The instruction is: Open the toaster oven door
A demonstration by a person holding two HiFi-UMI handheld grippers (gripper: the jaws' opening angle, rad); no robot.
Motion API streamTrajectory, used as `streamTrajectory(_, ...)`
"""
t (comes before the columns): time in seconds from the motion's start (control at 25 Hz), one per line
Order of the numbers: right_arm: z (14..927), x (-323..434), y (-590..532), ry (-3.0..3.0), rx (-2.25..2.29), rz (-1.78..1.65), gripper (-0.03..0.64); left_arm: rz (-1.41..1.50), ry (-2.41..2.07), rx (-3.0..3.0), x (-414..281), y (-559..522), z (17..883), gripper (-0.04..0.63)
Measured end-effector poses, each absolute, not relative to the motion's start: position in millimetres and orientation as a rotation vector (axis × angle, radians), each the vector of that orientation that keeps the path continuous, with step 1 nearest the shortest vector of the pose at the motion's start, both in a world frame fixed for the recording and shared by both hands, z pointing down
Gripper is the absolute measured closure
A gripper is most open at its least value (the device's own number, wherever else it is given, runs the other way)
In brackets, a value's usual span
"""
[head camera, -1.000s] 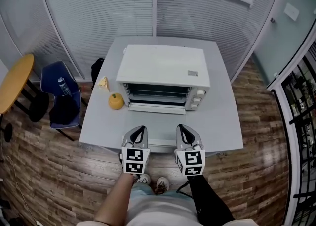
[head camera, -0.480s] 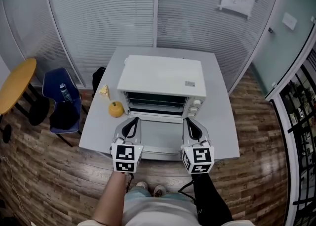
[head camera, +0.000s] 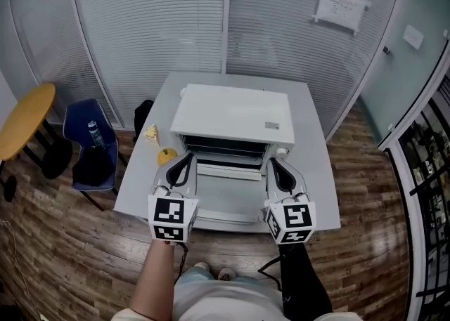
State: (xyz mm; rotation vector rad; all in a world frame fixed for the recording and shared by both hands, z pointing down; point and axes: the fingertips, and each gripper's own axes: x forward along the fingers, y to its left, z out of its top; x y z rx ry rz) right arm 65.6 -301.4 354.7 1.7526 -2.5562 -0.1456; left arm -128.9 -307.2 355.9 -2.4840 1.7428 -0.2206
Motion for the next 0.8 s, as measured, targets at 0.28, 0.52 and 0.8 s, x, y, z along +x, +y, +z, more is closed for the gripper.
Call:
streamTrajectory(0.28,344,67,-300,-2.562,1.753,-0.170,0.614,-0.180,1.737,-2.484,-125,-307,338,0.537)
streamTrajectory(0.52,347,64,-299,-2.561,1.731,-0.186,0.614,-0.168,1.686,-2.522,-111,-307,342,0.537)
streamTrajectory(0.8,347,62,-299,-2.547,1.720,-0.205,0.614,-0.166,1.682,-2.517,-111,-307,340,0.537)
